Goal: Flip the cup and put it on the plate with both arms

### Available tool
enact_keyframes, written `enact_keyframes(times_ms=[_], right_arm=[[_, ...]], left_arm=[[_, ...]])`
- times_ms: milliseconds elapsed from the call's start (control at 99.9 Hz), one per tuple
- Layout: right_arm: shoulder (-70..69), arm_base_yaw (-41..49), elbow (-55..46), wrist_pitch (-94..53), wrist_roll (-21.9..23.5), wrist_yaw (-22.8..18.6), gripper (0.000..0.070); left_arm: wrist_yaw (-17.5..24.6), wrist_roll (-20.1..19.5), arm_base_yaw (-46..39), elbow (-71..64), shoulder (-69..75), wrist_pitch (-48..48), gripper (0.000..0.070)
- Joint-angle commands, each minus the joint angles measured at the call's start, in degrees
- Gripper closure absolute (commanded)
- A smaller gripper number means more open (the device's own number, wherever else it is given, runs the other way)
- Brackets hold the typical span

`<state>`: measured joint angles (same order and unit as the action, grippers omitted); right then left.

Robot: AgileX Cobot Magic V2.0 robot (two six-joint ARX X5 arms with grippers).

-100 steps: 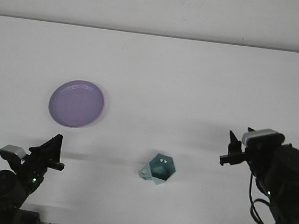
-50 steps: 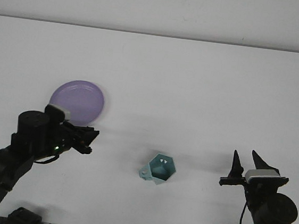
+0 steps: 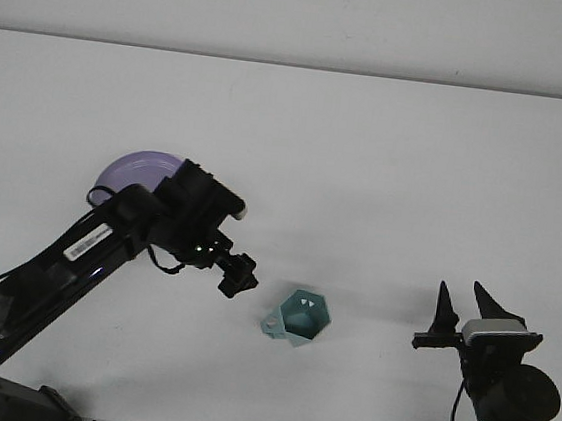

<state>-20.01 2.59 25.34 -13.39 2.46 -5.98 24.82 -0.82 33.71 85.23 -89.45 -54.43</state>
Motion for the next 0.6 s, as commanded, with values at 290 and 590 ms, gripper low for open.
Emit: enact_keyframes(times_ms=[290, 590], right_arm=[[-0.13, 0.02, 0.46, 0.74, 1.31, -0.04, 0.0352], [-0.13, 0.02, 0.46, 0.74, 1.66, -0.04, 0.0352]], left_arm=[[0.48, -3.04, 7.21, 8.22, -13.73, 1.31, 0.0225], [-1.29, -3.02, 11.15, 8.26, -20.02, 4.39, 0.0225]])
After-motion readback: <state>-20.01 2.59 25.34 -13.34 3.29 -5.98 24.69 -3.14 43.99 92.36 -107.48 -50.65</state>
